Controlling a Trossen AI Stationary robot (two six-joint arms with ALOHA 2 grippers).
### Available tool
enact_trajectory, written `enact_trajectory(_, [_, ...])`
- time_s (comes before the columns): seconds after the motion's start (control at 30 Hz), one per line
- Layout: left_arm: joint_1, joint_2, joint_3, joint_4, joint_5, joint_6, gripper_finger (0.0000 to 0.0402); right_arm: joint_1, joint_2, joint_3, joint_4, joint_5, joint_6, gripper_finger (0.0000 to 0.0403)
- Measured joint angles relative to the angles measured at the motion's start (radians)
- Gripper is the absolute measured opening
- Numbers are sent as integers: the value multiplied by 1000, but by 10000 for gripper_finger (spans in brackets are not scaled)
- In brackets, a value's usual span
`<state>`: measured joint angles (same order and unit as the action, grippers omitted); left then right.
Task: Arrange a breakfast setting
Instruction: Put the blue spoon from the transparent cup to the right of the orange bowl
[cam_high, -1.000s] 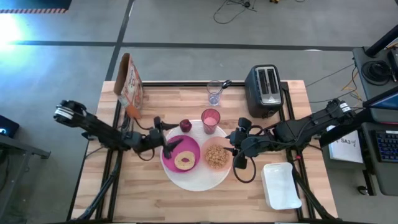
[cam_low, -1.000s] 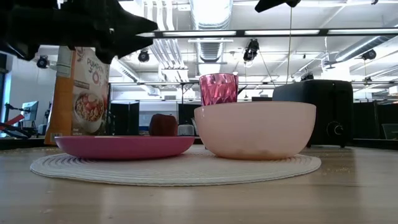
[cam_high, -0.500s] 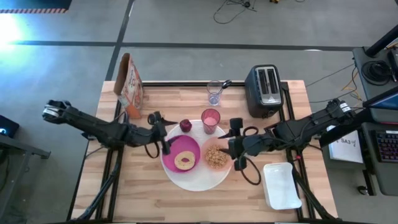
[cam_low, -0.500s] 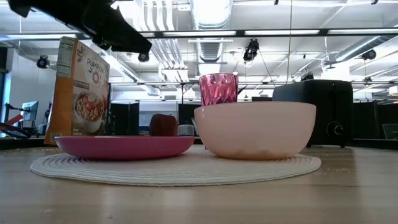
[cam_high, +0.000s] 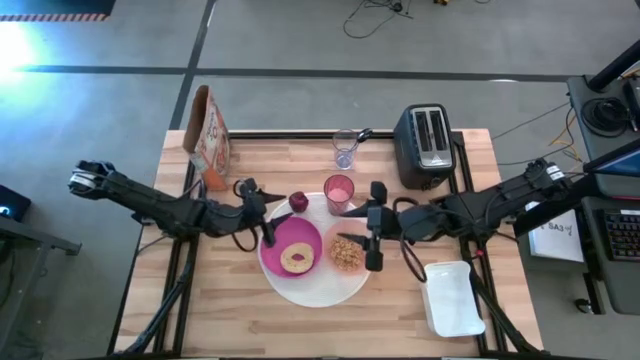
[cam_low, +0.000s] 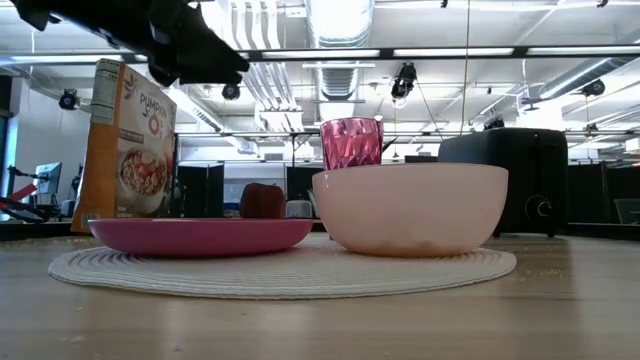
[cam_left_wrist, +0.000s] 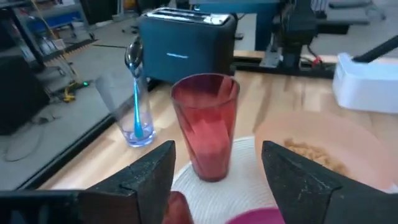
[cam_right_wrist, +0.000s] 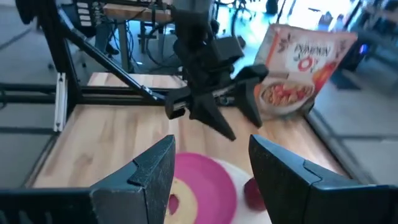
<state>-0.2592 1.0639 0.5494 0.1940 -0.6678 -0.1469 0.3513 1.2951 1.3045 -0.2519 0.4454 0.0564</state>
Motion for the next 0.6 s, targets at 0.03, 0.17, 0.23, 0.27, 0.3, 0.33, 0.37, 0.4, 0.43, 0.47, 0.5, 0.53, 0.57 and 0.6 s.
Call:
enact_trajectory(0.03, [0,4,0,-1,-9,6,220,0,0,0,-8,0,29,194])
enact_trajectory(0.17, [7,7,3,-2,-47,13,209,-1,0,0,-40,39,54,194])
enact_trajectory(0.23, [11,3,7,-1,-63,29,206,-1,0,0,-50,93,56,194])
enact_trajectory(0.27, [11,-2,8,-2,-72,40,205,-1,0,0,-50,123,46,194])
enact_trajectory(0.3, [12,-7,8,-4,-76,50,205,-1,0,0,-49,154,25,194])
enact_trajectory(0.33, [14,-11,8,-3,-78,57,205,-1,0,0,-50,186,4,194])
enact_trajectory(0.37, [16,-18,8,-13,-81,59,204,-1,0,0,-51,207,-2,194])
enact_trajectory(0.4, [17,-27,7,-34,-82,60,204,-1,0,0,-56,214,-4,194])
enact_trajectory(0.43, [19,-33,5,-46,-83,60,204,-2,0,0,-58,218,-3,194])
enact_trajectory(0.47, [20,-40,5,-53,-84,59,204,-2,0,0,-56,220,4,194])
enact_trajectory(0.5, [21,-49,5,-69,-84,59,204,-2,0,0,-57,220,11,194])
enact_trajectory(0.53, [21,-56,5,-84,-85,59,204,-2,0,0,-57,219,24,194])
enact_trajectory(0.57, [21,-63,5,-92,-86,58,204,-2,0,0,-53,219,41,194])
enact_trajectory(0.6, [21,-67,5,-102,-91,57,204,-2,0,0,-48,219,68,194])
